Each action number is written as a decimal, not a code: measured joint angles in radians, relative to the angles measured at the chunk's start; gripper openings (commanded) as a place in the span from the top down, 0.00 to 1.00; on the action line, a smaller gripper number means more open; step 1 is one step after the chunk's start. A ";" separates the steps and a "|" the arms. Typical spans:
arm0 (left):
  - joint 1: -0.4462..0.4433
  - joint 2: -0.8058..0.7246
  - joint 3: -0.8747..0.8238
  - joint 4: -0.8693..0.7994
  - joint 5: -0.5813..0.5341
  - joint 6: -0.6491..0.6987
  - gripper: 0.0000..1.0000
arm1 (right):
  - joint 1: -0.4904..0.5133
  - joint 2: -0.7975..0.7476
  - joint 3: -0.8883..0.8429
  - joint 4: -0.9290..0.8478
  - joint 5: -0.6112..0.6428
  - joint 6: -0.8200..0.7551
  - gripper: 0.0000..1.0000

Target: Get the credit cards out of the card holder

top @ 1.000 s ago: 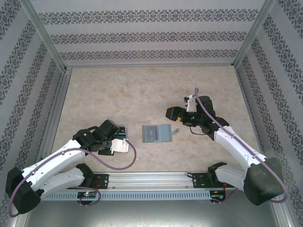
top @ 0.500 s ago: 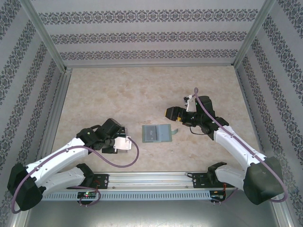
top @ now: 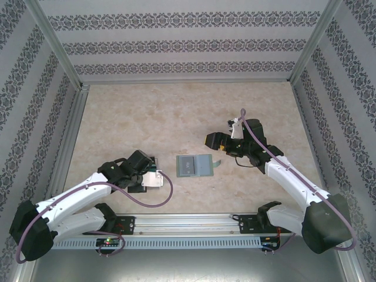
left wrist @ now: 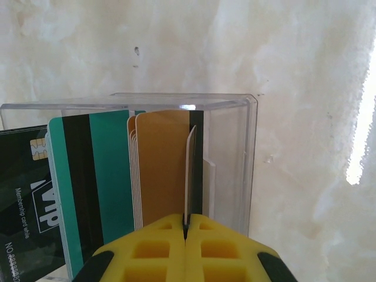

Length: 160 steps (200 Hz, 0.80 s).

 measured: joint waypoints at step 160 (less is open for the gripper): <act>0.000 0.021 -0.028 0.079 -0.056 -0.063 0.69 | 0.026 -0.003 -0.029 0.019 0.000 0.005 0.02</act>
